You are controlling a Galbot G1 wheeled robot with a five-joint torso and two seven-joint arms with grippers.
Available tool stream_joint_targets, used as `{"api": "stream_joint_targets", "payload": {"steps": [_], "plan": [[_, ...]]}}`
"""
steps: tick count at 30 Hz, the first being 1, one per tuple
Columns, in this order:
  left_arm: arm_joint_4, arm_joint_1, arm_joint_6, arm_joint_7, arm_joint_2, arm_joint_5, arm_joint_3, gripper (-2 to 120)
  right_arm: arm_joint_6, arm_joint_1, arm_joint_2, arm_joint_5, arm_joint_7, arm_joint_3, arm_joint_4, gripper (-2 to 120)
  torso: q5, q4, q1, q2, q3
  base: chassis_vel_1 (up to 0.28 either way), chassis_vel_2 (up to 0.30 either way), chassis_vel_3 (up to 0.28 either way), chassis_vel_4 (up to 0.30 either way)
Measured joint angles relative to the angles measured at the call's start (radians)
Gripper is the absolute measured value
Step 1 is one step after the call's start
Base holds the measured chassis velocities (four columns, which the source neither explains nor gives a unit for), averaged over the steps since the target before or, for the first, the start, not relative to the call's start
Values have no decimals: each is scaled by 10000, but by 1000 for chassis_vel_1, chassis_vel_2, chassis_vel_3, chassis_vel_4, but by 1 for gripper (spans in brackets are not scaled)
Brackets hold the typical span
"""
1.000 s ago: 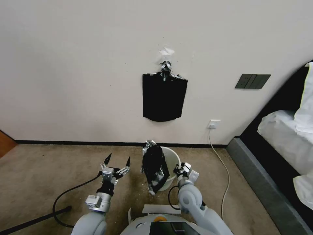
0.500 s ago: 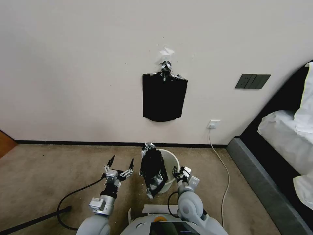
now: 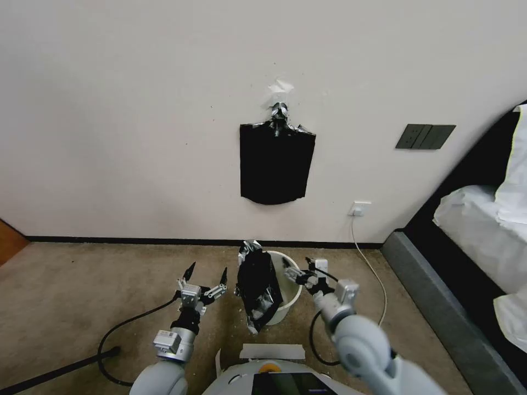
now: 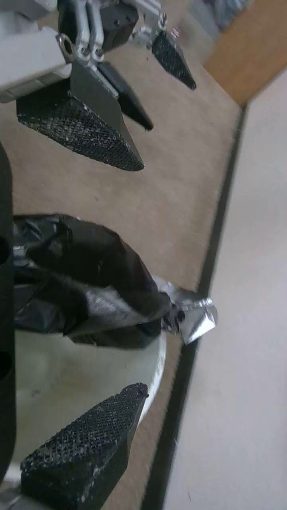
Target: Place a trash bag onto the trash bin.
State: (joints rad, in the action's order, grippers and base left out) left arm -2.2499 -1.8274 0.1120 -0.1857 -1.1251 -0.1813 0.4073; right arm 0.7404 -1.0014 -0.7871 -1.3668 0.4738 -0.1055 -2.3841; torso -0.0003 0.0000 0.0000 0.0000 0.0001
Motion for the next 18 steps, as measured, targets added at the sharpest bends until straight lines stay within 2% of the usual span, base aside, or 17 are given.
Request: {"api": "stream_joint_targets", "payload": {"steps": [3,6,13,15,17,18], "plan": [[19,-69,-84,25,-252,31,83,100,82,2013,-419,-2103,1107,870,1091,100,2,4,0,0,1,0,0,0,0],[41,-166,-98,28,-327,39,125,100,77,2707,-496,-2706,1545,1423,1665,100,4,5,1,0,1,0,0,0,0],[193,-57,-183,23,-227,41,43,100,35,3556,-295,-3105,1774,2596,2401,98,2,-4,1,0,0,0,0,0,0],[233,70,-249,15,-200,41,-45,100,17,3830,-255,-3114,1817,3044,2658,88,2,0,1,0,0,0,0,0,0],[242,101,-262,15,-196,41,-65,100,14,3886,-245,-3110,1817,3140,2722,86,2,-1,1,0,1,0,0,0,0],[247,139,-279,14,-194,41,-93,100,9,3964,-248,-3107,1817,3258,2825,81,2,-2,1,0,0,0,0,0,0]]}}
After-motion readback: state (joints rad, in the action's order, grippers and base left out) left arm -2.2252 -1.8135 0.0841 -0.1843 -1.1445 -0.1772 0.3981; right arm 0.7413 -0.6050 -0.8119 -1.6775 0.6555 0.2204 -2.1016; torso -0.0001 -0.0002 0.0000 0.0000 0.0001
